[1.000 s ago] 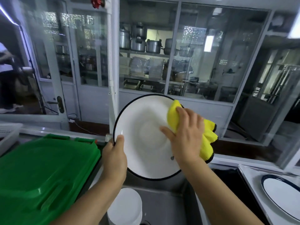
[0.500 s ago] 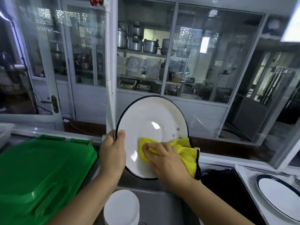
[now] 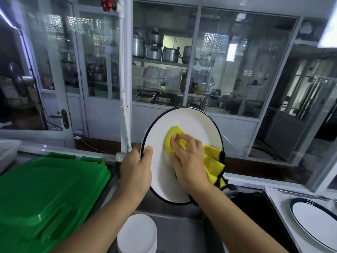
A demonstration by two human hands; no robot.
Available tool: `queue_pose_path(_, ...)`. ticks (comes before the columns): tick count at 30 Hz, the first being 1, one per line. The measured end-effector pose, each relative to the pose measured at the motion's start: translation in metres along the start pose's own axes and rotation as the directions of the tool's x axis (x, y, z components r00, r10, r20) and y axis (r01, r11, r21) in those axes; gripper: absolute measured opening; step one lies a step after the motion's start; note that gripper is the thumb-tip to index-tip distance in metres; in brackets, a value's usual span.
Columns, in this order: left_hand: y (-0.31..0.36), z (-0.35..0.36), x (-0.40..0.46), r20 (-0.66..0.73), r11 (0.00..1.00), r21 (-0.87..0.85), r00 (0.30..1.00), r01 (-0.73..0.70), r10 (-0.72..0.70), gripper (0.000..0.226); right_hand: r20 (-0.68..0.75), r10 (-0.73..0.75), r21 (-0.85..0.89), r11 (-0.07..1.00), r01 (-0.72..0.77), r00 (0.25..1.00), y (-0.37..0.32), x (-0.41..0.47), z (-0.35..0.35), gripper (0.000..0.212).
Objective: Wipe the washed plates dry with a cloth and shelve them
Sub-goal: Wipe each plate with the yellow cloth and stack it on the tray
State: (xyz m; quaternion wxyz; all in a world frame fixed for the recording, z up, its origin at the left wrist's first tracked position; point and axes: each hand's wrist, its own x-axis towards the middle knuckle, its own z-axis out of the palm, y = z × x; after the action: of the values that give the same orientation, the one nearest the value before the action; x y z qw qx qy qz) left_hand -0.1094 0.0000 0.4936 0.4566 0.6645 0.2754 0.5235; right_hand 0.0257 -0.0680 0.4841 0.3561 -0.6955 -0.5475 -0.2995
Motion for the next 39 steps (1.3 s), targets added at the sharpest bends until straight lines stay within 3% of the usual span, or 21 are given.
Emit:
queue_pose_path(2,0.004,0.002,0.000,-0.045,1.000,-0.019,0.999,-0.003,0.002,0.035,0.029,-0.003,0.121,0.993,-0.001,1.000,-0.019,-0.008,0.005,0.046)
queue_pose_path(5,0.008,0.002,0.006,-0.137,0.999,-0.046,0.991,0.000,-0.006,0.031,0.179,-0.067,0.212,0.977,0.028,0.981,-0.045,-0.025,0.005,0.051)
queue_pose_path(11,0.011,-0.006,0.012,-0.133,0.998,-0.063,0.991,-0.012,0.004,0.032,0.325,-0.276,0.009,0.957,0.289,0.905,-0.022,-0.055,-0.008,0.066)
queue_pose_path(15,0.013,-0.010,0.011,-0.109,0.998,-0.053,0.994,-0.037,0.031,0.038,0.224,-0.449,-0.149,0.861,0.486,0.865,0.032,-0.065,-0.008,0.052)
queue_pose_path(18,0.019,-0.008,0.009,-0.102,0.997,-0.067,0.994,-0.044,0.037,0.038,0.196,-0.494,-0.245,0.812,0.530,0.847,0.050,-0.060,-0.014,0.044)
queue_pose_path(21,0.023,-0.002,0.009,-0.146,0.991,-0.132,0.989,-0.020,0.000,0.035,0.092,-0.443,-0.267,0.852,0.451,0.892,0.036,-0.062,-0.012,0.039)
queue_pose_path(26,0.026,0.018,0.003,-0.203,0.972,-0.234,0.976,0.027,-0.076,0.029,-0.102,-0.275,-0.153,0.954,0.258,0.956,-0.010,-0.068,0.012,0.039)
queue_pose_path(28,0.027,0.022,0.002,-0.204,0.965,-0.259,0.975,0.037,-0.092,0.031,-0.129,-0.295,-0.129,0.952,0.279,0.947,-0.012,-0.067,0.010,0.036)
queue_pose_path(31,0.027,0.020,0.005,-0.155,0.961,-0.269,0.981,0.069,-0.113,0.032,-0.106,-0.451,-0.159,0.888,0.432,0.886,0.005,-0.067,-0.004,0.031)
queue_pose_path(39,0.055,-0.002,0.035,0.178,0.992,-0.112,0.983,0.055,-0.034,0.017,0.057,-0.755,-0.371,0.591,0.716,0.653,0.079,-0.046,-0.047,0.032)
